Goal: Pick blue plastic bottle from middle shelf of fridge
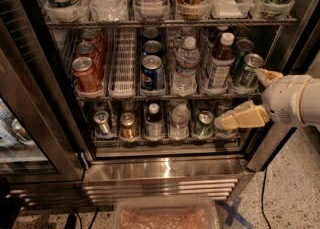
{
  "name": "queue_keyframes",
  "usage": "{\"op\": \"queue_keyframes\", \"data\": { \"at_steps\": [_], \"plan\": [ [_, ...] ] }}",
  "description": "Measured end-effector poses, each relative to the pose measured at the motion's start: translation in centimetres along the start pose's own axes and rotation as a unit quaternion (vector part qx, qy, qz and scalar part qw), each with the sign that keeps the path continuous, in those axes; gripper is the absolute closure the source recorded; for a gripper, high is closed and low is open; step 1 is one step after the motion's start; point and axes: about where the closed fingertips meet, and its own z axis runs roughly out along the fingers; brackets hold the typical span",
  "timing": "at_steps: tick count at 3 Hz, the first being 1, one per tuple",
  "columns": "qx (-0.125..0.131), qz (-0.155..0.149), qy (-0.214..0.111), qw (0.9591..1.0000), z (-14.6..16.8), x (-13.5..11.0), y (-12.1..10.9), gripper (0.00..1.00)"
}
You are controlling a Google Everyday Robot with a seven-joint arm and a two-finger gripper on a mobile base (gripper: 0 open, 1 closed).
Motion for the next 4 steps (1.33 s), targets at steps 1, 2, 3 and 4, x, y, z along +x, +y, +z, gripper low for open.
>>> {"op": "queue_keyframes", "data": {
  "at_steps": [1, 2, 3, 4],
  "plan": [
    [0.004, -0.003, 0.000, 1.0000, 0.3, 0.1, 0.5, 0.00],
    [0.024, -0.001, -0.020, 0.9995, 1.5, 0.4, 1.0, 0.00],
    [0.056, 0.017, -0.045, 0.9973, 3.1, -0.3, 0.3, 0.00],
    [0.097, 0.047, -0.055, 0.9927, 4.1, -1.0, -0.7, 0.00]
  ]
}}
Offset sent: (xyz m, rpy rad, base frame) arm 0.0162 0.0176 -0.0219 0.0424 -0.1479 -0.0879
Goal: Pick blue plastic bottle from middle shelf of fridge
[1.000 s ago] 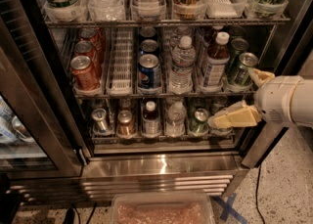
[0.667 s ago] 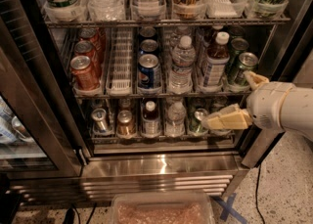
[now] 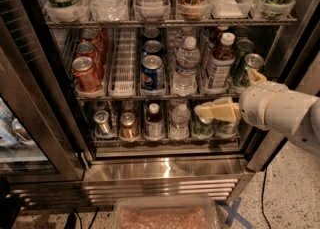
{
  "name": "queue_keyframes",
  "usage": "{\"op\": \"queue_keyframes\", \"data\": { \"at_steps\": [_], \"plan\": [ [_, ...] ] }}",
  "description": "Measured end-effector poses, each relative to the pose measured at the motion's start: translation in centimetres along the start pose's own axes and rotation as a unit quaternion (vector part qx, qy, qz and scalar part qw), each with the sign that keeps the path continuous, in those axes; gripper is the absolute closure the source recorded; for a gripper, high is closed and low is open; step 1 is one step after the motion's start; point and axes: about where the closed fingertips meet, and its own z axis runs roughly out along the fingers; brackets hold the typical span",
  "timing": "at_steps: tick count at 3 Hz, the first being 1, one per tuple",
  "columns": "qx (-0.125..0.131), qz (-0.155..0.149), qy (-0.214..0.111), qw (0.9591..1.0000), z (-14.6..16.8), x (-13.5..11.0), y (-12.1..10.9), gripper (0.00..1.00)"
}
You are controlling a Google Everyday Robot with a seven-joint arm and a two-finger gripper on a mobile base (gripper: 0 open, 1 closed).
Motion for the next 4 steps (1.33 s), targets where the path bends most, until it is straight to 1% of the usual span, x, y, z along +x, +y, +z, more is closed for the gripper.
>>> {"op": "queue_keyframes", "data": {
  "at_steps": [1, 2, 3, 4],
  "plan": [
    [0.048, 0.034, -0.001, 0.9983, 0.2, -0.1, -1.1, 0.00],
    [0.102, 0.068, -0.030, 0.9920, 0.3, 0.5, -2.2, 0.00],
    [0.102, 0.069, -0.031, 0.9919, 0.3, 0.5, -2.2, 0.00],
    [0.106, 0.068, -0.036, 0.9913, 0.6, 0.7, -2.4, 0.06]
  ]
}}
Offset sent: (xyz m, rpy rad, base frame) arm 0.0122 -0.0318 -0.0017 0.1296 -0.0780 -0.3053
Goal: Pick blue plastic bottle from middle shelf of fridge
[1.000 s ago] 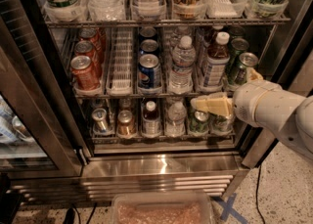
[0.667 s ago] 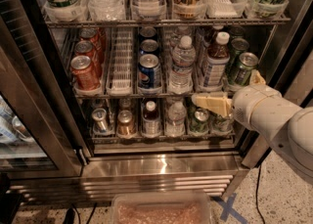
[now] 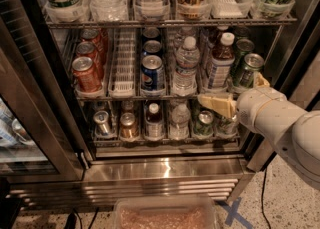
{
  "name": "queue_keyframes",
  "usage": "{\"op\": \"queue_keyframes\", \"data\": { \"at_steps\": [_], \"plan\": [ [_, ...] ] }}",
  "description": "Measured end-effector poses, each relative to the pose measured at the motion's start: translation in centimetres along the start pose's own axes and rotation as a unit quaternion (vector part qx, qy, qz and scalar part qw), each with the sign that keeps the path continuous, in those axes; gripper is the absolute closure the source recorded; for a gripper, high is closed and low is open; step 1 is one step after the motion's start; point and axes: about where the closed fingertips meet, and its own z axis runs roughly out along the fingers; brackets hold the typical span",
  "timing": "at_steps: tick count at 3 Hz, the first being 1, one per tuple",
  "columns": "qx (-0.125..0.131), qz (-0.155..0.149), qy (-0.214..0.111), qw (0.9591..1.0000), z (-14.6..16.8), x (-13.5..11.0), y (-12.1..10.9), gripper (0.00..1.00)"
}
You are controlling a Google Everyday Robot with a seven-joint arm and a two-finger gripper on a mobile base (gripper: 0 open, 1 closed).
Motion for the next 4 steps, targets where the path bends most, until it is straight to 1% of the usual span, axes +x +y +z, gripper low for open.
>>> {"op": "queue_keyframes", "data": {
  "at_steps": [1, 2, 3, 4],
  "plan": [
    [0.004, -0.004, -0.009, 0.9999, 0.4, 0.3, -0.2, 0.16],
    [0.007, -0.012, -0.022, 0.9997, 1.3, 0.5, -0.1, 0.17],
    [0.016, -0.024, -0.039, 0.9988, 2.4, 0.5, -0.3, 0.15],
    [0.023, -0.035, -0.054, 0.9977, 3.2, 0.4, -0.3, 0.15]
  ]
}}
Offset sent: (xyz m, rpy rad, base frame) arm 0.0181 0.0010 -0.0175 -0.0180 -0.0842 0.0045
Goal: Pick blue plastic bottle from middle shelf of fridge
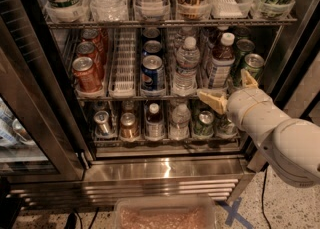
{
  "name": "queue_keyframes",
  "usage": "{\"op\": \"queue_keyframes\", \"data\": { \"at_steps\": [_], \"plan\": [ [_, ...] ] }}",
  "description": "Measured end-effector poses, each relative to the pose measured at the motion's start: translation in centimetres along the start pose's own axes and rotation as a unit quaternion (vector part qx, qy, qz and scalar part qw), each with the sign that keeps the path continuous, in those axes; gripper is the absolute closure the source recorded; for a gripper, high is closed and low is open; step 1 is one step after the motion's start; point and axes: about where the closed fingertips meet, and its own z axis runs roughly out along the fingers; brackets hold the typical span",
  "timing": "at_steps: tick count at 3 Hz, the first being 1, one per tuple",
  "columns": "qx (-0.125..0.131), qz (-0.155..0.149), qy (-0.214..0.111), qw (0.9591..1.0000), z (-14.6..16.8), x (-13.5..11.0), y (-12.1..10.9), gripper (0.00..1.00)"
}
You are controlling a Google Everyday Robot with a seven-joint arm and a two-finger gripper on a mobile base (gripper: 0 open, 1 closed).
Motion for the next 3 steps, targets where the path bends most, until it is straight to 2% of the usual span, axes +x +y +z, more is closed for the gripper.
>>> {"op": "queue_keyframes", "data": {
  "at_steps": [2, 3],
  "plan": [
    [0.011, -0.016, -0.020, 0.9996, 1.14, -0.03, 0.10, 0.24],
    [0.017, -0.017, -0.025, 0.9994, 1.52, 0.07, -0.08, 0.24]
  ]
}}
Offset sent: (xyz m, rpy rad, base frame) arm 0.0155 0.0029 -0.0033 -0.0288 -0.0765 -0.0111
